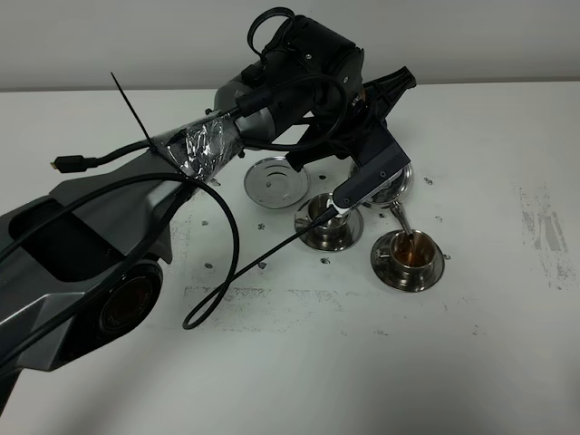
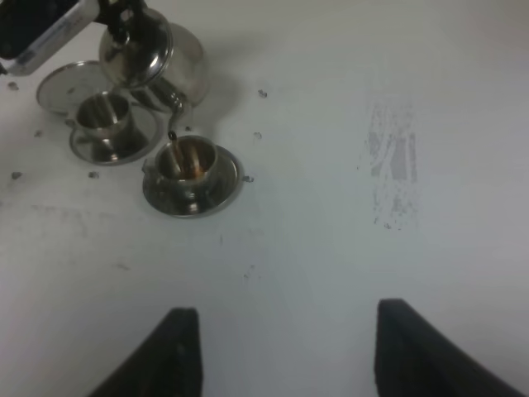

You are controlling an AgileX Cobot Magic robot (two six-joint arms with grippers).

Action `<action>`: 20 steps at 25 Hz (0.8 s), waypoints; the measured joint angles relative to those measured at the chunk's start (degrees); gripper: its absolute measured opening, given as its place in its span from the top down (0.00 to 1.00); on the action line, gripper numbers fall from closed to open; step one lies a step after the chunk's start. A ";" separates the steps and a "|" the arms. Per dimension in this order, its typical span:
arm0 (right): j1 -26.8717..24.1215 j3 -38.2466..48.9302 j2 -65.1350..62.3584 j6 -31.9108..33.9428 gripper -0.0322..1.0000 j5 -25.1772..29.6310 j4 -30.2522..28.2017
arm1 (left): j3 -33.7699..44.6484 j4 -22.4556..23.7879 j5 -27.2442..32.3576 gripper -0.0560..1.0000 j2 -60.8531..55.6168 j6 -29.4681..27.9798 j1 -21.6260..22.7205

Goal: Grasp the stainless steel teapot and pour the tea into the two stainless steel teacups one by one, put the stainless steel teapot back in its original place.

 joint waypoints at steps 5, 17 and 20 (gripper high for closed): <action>0.00 0.00 0.00 0.00 0.53 0.00 0.00 | 0.00 0.13 0.00 0.77 0.00 0.05 0.00; 0.00 0.00 0.00 0.00 0.53 0.00 0.00 | 0.00 0.30 -0.17 0.77 0.00 0.16 0.00; 0.00 0.00 0.00 0.00 0.53 0.00 0.00 | 0.00 0.48 -0.17 0.77 0.00 0.16 0.00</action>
